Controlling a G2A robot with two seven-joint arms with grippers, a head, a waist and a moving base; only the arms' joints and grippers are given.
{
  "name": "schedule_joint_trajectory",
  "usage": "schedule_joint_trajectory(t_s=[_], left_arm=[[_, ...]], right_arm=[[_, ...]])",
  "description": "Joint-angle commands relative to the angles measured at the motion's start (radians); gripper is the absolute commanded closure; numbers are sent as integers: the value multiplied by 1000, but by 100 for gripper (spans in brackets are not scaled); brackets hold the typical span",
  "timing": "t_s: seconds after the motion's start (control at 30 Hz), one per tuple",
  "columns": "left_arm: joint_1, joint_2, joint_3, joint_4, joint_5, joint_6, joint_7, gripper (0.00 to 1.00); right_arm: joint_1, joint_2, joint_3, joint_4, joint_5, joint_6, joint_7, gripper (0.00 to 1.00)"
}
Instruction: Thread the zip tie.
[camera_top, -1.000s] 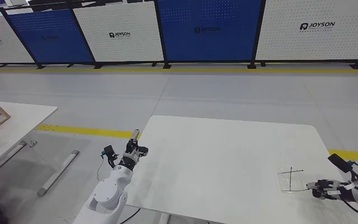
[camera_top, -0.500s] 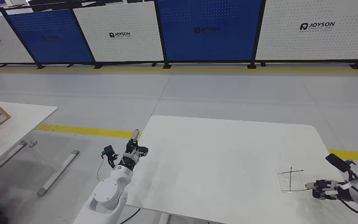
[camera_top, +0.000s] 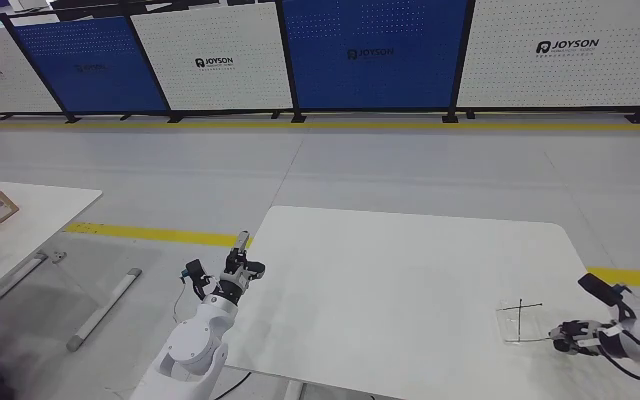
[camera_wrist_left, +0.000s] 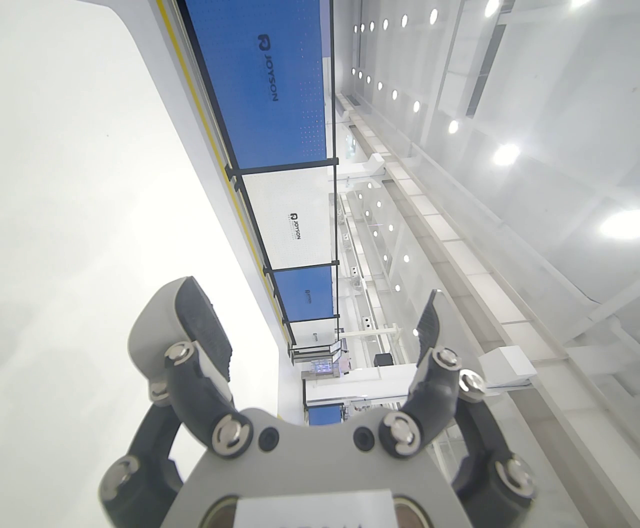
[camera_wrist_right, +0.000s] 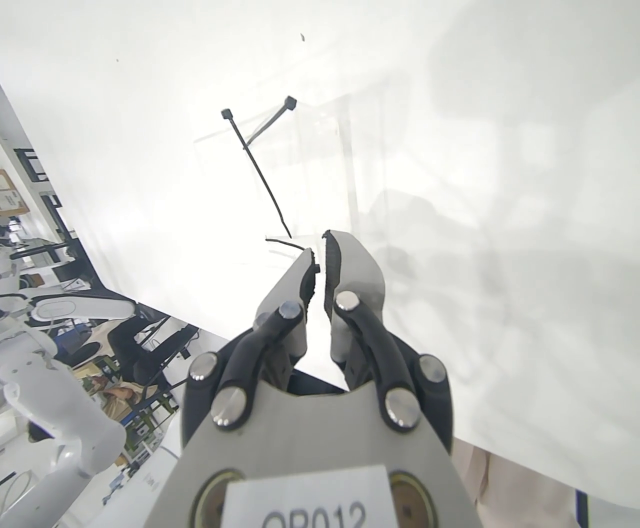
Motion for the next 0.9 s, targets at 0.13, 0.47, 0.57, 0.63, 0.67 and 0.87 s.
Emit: schedule_joint_trajectory(t_s=[0.13,0.47,0.57,0.63,0.67,0.87], left_arm=[[0,0,0,0,0,0,0,0],[0,0,0,0,0,0,0,0],[0,0,0,0,0,0,0,0],[0,0,0,0,0,0,0,0],[0,0,0,0,0,0,0,0],[0,0,0,0,0,0,0,0]], right_arm=[[0,2,1,-4,6,1,-2,95],[-25,13,32,-39,14,5,0,100],[-38,17,59,-51,31,6,-11,100],[-57,21,98,-66,64,-1,-27,100],[-70,23,119,-75,84,-8,-37,100],[-203,31,292,-138,305,-126,-49,100]])
